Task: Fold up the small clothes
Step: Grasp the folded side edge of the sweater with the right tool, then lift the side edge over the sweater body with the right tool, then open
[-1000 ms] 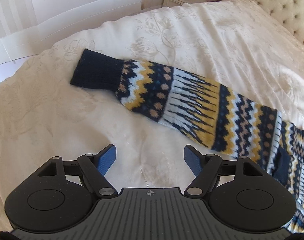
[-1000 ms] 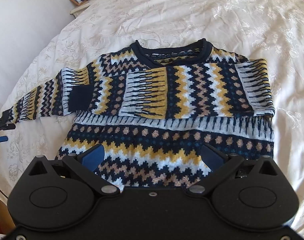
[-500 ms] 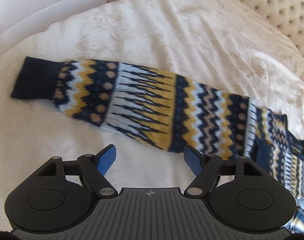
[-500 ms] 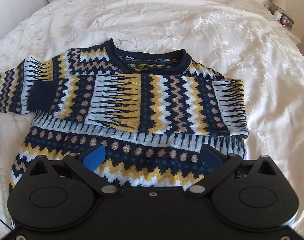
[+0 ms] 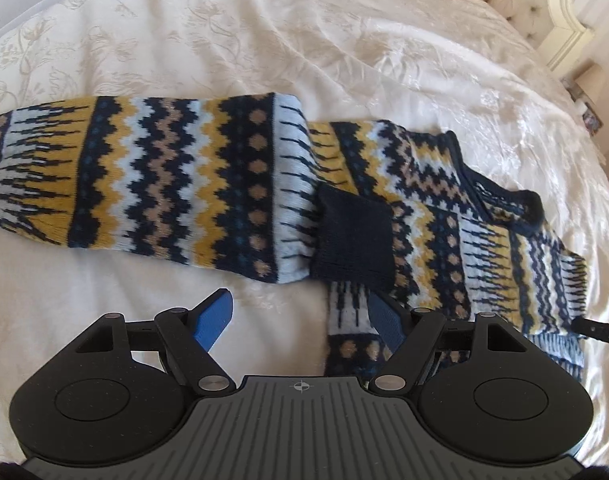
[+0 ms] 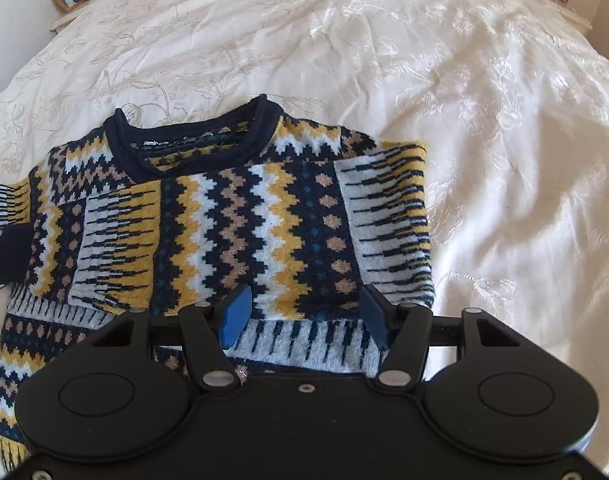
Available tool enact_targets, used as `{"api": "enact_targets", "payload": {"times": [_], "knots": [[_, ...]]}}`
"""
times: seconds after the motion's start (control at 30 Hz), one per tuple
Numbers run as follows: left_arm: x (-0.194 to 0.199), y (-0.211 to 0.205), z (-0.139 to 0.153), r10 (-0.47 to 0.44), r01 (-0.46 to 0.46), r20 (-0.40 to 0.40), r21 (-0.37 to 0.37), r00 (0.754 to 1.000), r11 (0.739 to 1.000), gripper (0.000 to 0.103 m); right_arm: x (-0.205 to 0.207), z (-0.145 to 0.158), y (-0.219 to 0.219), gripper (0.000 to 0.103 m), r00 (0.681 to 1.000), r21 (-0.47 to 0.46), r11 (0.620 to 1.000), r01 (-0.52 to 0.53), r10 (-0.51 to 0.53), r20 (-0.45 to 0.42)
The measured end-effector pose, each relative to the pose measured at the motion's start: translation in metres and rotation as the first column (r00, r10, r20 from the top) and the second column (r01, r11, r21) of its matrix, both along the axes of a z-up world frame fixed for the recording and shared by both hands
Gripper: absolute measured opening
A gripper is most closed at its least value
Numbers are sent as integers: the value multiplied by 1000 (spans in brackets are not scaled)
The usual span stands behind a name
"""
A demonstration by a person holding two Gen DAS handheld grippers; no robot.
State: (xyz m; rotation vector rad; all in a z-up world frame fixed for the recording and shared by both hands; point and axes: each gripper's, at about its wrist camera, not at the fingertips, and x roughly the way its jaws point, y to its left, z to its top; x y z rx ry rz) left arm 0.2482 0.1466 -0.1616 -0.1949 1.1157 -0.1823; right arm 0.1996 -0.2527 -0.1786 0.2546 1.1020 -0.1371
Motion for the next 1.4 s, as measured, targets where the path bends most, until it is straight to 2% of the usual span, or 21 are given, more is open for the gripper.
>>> {"api": "enact_targets", "payload": {"times": [0.23,0.37,0.57,0.67,0.77,0.8,0.93,1.03,1.13,1.23,1.3,1.4], "knots": [[4,-32,-3,-51,51,-5,35,999,998,74,-17,-21,-21,68,996,203,976,84,-84,-6],[10,-46,-2,-78,78,-4,62,997,995,74,-19,-38,-38,71,974,340,917,208,-226,15],[16,-63,-1,-123,123,-5,96,992,988,74,-24,-50,-58,71,902,477,801,363,-430,35],[20,-68,-2,-140,141,-8,105,990,985,74,-22,-53,-66,60,885,502,772,390,-465,27],[24,-73,-6,-153,153,-11,112,988,982,74,-20,-58,-74,31,874,535,744,401,-486,21],[26,-75,-7,-157,158,-11,113,987,981,74,-20,-57,-76,15,873,533,745,400,-488,26],[33,-85,-16,-187,187,-13,124,982,974,74,-22,-45,-81,12,873,483,785,387,-480,81],[38,-93,-23,-208,208,-15,140,978,968,74,-26,-45,-88,12,861,468,779,417,-504,70],[41,-100,-29,-217,217,-18,153,976,964,74,-28,-46,-89,12,865,431,795,427,-498,60],[42,-101,-27,-210,210,-15,147,978,967,74,-32,-43,-89,12,863,425,795,432,-502,62],[41,-100,-26,-211,211,-12,138,977,968,74,-28,-40,-86,21,896,426,819,385,-442,39],[40,-99,-27,-215,216,-19,135,976,967,74,-23,-27,-76,22,963,340,907,248,-270,16]]}}
